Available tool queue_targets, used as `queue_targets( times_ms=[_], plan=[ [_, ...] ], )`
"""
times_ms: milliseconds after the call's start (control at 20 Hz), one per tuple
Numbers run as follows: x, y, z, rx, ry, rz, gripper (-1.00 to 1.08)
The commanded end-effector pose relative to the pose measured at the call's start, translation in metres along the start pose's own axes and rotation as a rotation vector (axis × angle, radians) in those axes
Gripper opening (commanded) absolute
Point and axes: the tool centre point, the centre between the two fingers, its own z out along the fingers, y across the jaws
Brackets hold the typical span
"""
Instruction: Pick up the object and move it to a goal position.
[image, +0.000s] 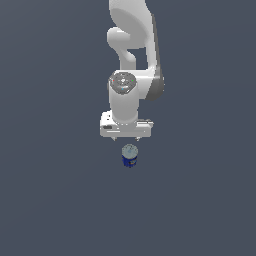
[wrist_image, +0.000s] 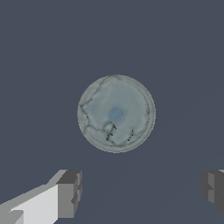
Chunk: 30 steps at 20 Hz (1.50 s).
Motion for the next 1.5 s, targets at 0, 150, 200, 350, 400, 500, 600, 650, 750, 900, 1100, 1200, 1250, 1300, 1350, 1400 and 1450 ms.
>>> queue_targets(
  times_ms=[0, 150, 200, 350, 400, 500, 600, 650, 750, 900, 1100, 1200, 1250, 1300, 1350, 1400, 1450],
  plan=[
    [0.000, 0.000, 0.000, 0.000, 0.000, 0.000, 1.00],
    [0.000, -0.002, -0.001, 0.000, -0.001, -0.009, 1.00],
    [0.000, -0.003, -0.002, 0.000, -0.002, -0.016, 1.00],
    [0.001, -0.008, -0.005, -0.001, -0.007, -0.043, 1.00],
    [0.001, -0.009, -0.005, 0.000, -0.008, -0.050, 1.00],
    [0.000, -0.010, -0.006, 0.000, -0.010, -0.056, 1.00],
    [0.000, -0.010, -0.006, 0.000, -0.010, -0.055, 1.00],
    [0.001, -0.009, -0.006, -0.001, -0.009, -0.054, 1.00],
    [0.003, -0.010, -0.005, -0.002, -0.005, -0.056, 1.00],
    [0.010, -0.011, -0.003, -0.005, 0.006, -0.064, 1.00],
    [0.027, -0.014, 0.002, -0.011, 0.031, -0.079, 1.00],
    [0.034, -0.015, 0.005, -0.014, 0.042, -0.086, 1.00],
    [0.036, -0.015, 0.006, -0.015, 0.046, -0.089, 1.00],
    [0.039, -0.016, 0.007, -0.016, 0.049, -0.091, 1.00],
    [0.040, -0.016, 0.007, -0.016, 0.052, -0.093, 1.00],
    [0.042, -0.016, 0.008, -0.017, 0.054, -0.094, 1.00],
    [0.042, -0.016, 0.008, -0.017, 0.055, -0.095, 1.00]
  ],
)
